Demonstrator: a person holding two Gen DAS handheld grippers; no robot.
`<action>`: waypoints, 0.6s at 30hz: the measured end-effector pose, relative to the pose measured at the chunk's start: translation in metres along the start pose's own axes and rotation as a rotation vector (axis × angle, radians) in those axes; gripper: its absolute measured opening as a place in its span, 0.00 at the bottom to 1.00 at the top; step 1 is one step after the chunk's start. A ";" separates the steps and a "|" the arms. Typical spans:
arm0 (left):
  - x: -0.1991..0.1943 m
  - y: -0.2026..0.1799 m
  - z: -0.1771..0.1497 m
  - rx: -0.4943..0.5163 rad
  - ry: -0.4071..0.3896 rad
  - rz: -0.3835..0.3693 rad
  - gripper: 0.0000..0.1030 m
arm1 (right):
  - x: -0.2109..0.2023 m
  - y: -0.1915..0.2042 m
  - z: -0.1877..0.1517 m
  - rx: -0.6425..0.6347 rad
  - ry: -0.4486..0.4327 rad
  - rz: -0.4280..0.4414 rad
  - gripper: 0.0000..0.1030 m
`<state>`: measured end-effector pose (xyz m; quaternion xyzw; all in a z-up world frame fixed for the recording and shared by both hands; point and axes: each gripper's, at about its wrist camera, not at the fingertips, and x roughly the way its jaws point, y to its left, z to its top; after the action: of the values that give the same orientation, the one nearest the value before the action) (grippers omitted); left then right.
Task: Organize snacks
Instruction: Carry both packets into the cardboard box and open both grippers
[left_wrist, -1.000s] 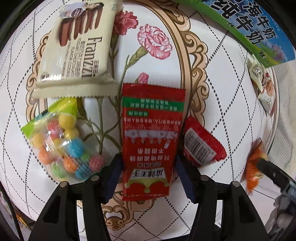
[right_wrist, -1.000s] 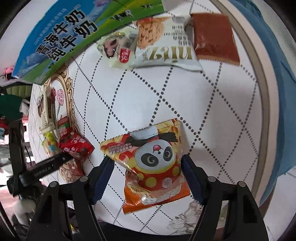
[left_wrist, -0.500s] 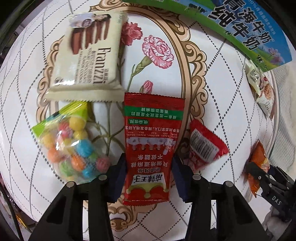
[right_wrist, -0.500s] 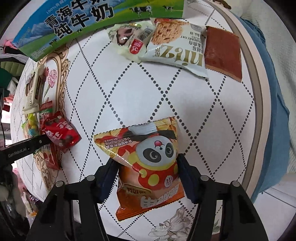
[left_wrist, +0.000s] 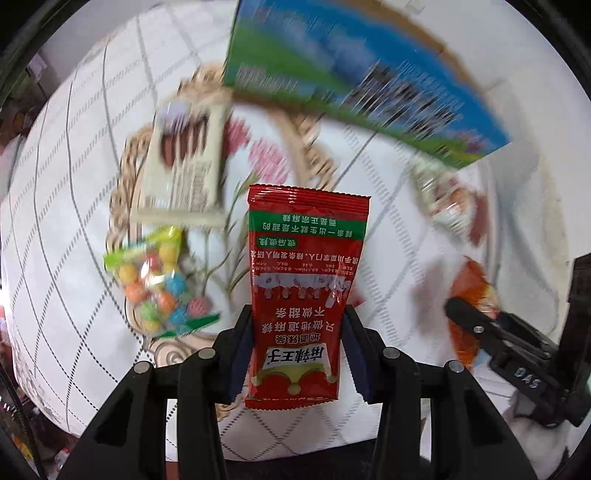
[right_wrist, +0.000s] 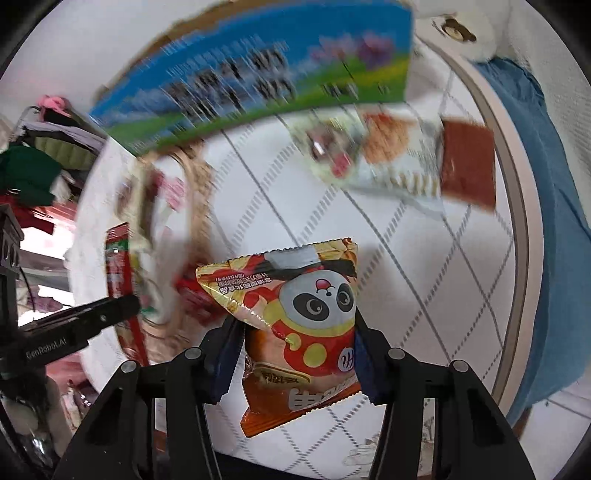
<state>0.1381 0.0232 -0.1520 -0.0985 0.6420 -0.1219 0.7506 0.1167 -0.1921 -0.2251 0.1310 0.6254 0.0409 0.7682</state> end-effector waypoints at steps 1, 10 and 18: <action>-0.015 -0.005 0.007 0.005 -0.022 -0.024 0.41 | -0.010 0.003 0.005 -0.004 -0.022 0.020 0.54; -0.098 -0.044 0.120 0.076 -0.197 -0.070 0.41 | -0.091 0.048 0.107 -0.050 -0.276 0.190 0.54; -0.056 -0.032 0.239 0.038 -0.118 0.020 0.41 | -0.069 0.082 0.209 -0.093 -0.281 0.154 0.54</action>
<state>0.3645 0.0084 -0.0519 -0.0847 0.5952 -0.1205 0.7899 0.3132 -0.1605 -0.1001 0.1474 0.4974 0.1098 0.8478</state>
